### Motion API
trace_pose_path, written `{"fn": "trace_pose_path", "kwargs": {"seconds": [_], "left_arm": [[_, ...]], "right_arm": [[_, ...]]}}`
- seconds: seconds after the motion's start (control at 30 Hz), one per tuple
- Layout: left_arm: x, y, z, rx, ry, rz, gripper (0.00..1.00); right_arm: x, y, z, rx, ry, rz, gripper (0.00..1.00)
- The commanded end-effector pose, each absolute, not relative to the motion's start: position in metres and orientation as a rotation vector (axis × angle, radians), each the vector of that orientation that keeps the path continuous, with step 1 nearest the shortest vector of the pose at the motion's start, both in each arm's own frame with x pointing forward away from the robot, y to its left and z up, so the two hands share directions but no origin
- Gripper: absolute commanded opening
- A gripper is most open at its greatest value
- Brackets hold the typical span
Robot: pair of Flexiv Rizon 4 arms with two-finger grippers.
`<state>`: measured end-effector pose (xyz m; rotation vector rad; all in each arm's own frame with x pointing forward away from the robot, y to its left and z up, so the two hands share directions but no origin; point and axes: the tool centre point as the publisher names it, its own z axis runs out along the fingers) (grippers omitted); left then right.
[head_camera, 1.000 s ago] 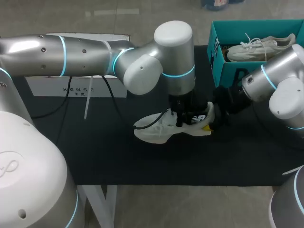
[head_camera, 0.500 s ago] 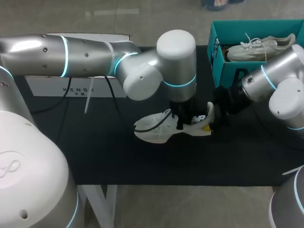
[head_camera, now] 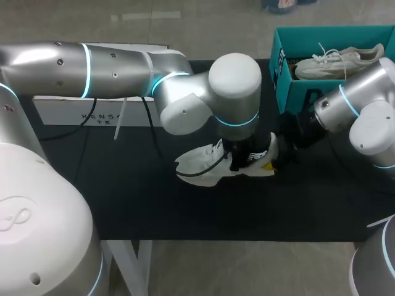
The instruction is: Take the shoe out of the shoebox, open the shoe tongue, remove and reinsert the insole, then place the shoe into the shoebox
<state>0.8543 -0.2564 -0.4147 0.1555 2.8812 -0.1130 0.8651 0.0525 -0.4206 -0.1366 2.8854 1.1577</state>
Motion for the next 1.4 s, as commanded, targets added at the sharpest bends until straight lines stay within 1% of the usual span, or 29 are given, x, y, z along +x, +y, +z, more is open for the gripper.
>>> {"fn": "trace_pose_path", "kwargs": {"seconds": [0.03, 0.07, 0.1, 0.47, 0.9, 1.4], "left_arm": [[0.856, -0.257, -0.432, 0.143, 2.862, -0.084, 0.38], [0.857, -0.256, -0.433, 0.133, 2.859, -0.077, 0.15], [0.858, -0.255, -0.433, 0.122, 2.859, -0.079, 0.00], [0.861, -0.247, -0.421, 0.026, 2.888, -0.123, 0.00], [0.849, -0.251, -0.409, -0.088, 2.942, -0.173, 0.00], [0.869, -0.238, -0.385, -0.464, 2.992, -0.336, 0.00]], "right_arm": [[0.866, 0.053, -0.421, -0.136, 2.888, 1.153, 0.00], [0.866, 0.053, -0.421, -0.136, 2.888, 1.153, 0.00], [0.866, 0.053, -0.421, -0.136, 2.888, 1.153, 0.00], [0.866, 0.053, -0.421, -0.136, 2.888, 1.153, 0.00], [0.866, 0.053, -0.421, -0.136, 2.888, 1.153, 0.00], [0.866, 0.053, -0.421, -0.136, 2.888, 1.153, 0.00]]}}
